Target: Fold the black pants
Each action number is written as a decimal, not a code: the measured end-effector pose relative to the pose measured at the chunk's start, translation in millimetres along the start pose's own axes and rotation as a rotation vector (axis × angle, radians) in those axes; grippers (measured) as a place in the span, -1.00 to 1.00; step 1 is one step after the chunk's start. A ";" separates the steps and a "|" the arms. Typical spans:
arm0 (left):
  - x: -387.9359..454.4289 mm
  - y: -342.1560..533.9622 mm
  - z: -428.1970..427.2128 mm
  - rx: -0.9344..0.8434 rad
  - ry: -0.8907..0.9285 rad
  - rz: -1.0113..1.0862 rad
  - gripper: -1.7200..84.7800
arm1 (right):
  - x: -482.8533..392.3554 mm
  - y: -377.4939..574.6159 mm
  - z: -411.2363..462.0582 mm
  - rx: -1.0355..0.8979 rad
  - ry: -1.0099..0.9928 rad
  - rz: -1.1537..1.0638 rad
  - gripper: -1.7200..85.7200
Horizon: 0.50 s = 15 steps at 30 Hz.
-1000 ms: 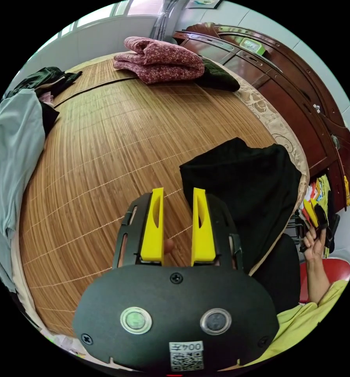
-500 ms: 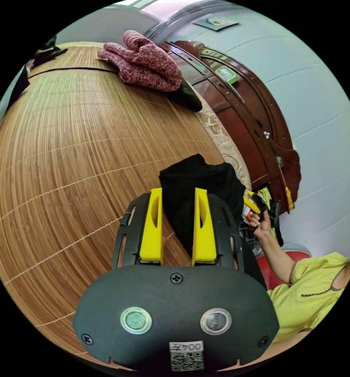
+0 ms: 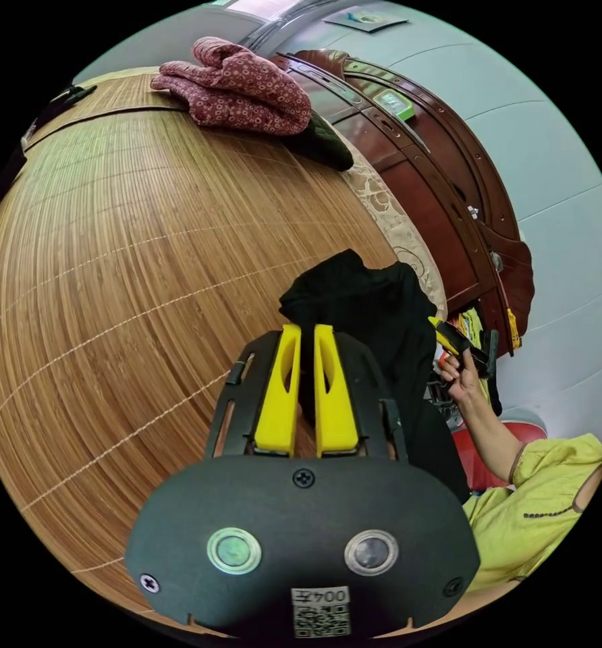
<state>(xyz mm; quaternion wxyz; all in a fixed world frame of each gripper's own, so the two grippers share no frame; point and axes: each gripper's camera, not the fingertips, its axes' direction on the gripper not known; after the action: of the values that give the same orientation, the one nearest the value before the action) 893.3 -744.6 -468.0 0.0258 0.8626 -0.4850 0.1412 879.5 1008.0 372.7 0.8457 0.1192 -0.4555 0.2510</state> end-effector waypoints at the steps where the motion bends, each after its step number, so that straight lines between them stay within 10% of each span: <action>1: -3.3 6.8 -5.7 0.023 0.008 -0.004 -0.87 | -11.7 0.0 14.5 -0.024 0.053 -0.022 -0.72; 15: -33.6 229.5 -78.1 0.306 -0.031 -0.364 -0.89 | -240.3 4.4 257.8 -0.307 0.051 -0.501 -0.78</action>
<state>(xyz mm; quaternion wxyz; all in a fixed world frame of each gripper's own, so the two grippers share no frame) 666.0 -823.9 -423.3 -0.0878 0.9318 -0.2947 0.1927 583.7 824.9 316.5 0.9008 0.0921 -0.4230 -0.0343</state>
